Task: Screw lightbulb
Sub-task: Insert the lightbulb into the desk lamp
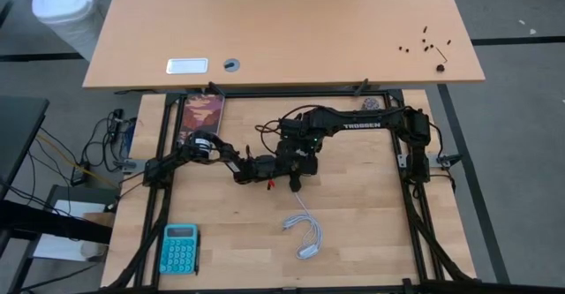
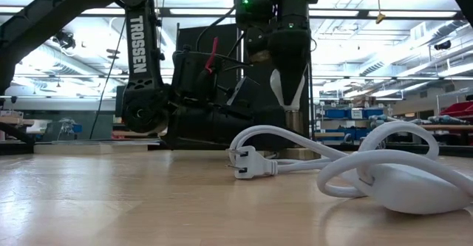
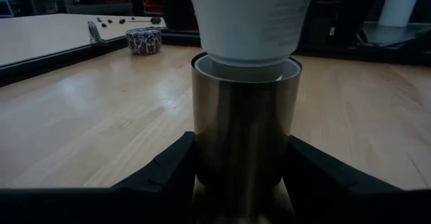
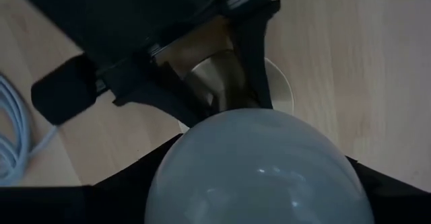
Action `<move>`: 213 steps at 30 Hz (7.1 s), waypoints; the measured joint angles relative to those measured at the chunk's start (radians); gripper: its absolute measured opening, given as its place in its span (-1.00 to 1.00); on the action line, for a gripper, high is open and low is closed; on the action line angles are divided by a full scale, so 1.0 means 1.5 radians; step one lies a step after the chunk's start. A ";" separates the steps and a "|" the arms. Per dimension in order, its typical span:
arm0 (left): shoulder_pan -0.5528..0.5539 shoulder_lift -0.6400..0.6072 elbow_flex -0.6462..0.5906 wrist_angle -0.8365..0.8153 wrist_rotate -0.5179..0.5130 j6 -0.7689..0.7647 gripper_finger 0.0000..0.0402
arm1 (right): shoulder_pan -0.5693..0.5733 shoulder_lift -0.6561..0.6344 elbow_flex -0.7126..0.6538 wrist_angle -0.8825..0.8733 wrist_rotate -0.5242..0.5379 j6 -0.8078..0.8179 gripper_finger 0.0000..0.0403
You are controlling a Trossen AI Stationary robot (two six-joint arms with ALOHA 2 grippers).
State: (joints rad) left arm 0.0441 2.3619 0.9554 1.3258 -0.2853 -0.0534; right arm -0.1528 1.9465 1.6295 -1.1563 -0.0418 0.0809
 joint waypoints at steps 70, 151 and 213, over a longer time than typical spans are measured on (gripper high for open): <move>0.001 0.000 0.001 -0.005 -0.012 -0.020 -0.01 | -0.055 -0.049 0.013 -0.080 -0.024 -0.106 0.72; 0.002 0.000 0.001 -0.011 -0.047 -0.037 -0.01 | -0.045 0.040 0.116 -0.063 0.001 -0.316 0.29; 0.031 0.001 -0.063 0.112 0.263 -0.015 -0.01 | 0.038 0.013 0.009 0.026 -0.023 -0.514 0.29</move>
State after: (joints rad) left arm 0.0910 2.3634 0.8616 1.4943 0.1097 -0.0761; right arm -0.0962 1.9654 1.6434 -1.1172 -0.0759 -0.6905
